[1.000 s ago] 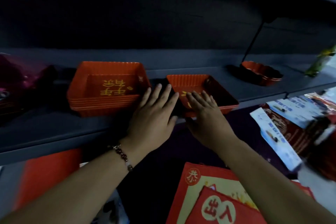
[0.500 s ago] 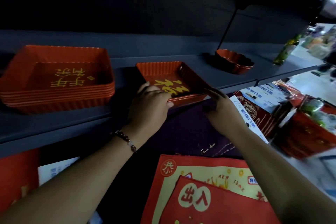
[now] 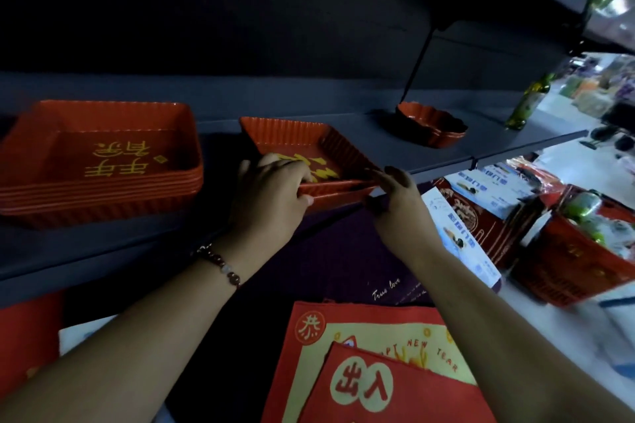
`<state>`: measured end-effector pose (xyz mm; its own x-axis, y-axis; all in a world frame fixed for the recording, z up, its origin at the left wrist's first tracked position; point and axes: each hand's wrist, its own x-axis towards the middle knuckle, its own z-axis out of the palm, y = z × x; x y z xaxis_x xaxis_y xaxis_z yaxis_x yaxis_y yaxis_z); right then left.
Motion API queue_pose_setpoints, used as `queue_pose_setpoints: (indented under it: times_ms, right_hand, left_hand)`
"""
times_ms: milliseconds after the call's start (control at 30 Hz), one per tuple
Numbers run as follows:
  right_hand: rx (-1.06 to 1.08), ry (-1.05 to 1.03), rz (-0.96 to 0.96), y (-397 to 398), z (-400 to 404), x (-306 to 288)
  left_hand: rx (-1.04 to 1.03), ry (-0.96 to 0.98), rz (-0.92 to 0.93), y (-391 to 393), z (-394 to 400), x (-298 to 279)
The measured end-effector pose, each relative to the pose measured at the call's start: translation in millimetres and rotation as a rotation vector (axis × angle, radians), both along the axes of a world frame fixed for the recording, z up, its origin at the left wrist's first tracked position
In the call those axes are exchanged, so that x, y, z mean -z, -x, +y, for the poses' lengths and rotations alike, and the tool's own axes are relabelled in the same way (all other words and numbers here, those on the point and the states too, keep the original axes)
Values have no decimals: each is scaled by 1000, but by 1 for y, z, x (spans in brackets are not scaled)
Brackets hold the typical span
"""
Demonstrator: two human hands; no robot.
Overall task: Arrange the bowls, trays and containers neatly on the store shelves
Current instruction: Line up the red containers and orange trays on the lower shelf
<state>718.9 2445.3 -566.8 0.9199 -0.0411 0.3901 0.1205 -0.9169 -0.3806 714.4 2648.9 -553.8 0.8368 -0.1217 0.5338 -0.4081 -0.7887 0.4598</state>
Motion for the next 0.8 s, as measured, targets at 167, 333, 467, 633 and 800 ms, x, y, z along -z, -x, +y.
queue_pose_setpoints:
  times_ms: [167, 333, 467, 633, 800]
  right_hand:
    - [15, -34, -22, 4, 3, -7]
    - [57, -66, -53, 3, 8, -16]
    - [27, -55, -81, 4, 23, -28]
    - [-83, -46, -125, 14, 60, -50]
    - [-232, -51, -190, 10, 101, -43]
  left_hand:
    - [58, 100, -87, -6, 3, -1]
    - [82, 109, -167, 2, 4, -3]
    - [63, 76, -277, 7, 20, -11]
    - [-50, -5, -314, 13, 60, -20]
    - [-177, -72, -261, 18, 106, -18]
